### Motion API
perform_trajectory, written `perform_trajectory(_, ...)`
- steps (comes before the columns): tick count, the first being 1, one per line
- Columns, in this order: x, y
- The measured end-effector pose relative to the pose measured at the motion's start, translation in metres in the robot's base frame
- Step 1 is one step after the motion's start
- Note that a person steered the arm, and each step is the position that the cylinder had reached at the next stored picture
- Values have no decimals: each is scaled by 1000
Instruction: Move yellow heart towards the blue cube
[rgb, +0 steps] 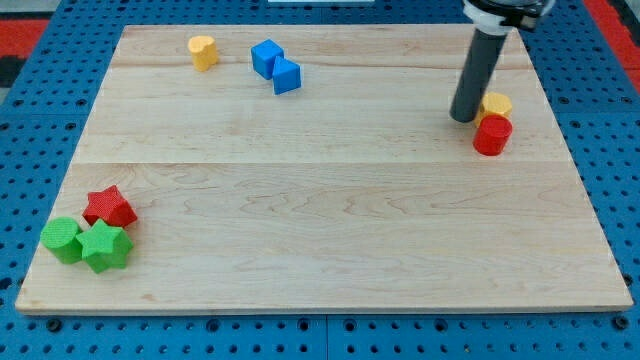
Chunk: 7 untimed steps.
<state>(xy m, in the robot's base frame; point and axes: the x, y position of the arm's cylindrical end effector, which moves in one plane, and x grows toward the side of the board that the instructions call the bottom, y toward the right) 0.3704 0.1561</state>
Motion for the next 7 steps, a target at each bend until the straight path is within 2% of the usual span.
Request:
perform_trajectory(1,19,-59)
perform_trajectory(2,9,-150)
perform_trajectory(4,-27,-312)
perform_trajectory(5,-67,-369)
perform_trajectory(7,-149,-369)
